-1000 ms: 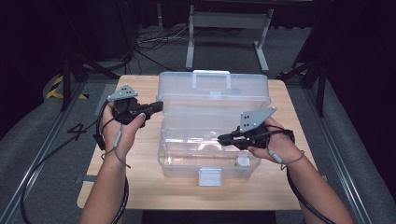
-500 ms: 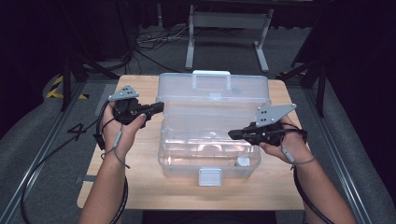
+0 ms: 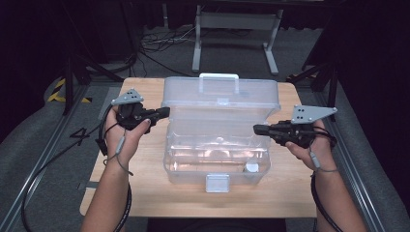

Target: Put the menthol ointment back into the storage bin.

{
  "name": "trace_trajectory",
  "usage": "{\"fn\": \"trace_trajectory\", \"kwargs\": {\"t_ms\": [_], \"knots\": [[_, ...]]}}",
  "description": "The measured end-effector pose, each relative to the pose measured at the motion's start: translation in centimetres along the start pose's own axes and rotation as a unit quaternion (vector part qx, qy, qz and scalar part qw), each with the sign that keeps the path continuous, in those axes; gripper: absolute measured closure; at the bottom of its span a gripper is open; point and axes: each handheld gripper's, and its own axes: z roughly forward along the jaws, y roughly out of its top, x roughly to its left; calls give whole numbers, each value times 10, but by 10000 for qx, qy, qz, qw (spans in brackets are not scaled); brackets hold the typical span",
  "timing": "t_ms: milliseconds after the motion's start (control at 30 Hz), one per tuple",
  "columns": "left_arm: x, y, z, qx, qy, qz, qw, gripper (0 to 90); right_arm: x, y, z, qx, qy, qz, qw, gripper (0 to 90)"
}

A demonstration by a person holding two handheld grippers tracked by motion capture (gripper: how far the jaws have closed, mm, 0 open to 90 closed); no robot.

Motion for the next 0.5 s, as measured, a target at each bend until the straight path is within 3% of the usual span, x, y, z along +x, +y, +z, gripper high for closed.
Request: {"fn": "trace_trajectory", "kwargs": {"t_ms": [333,500], "knots": [[-4,-2,0,133,-87,21,9999,877,-12,-9,-14,-353,-423,284,9981,900],[-6,-2,-1,224,-96,61,9997,877,-16,-14,-20,-362,-517,363,9973,900]]}}
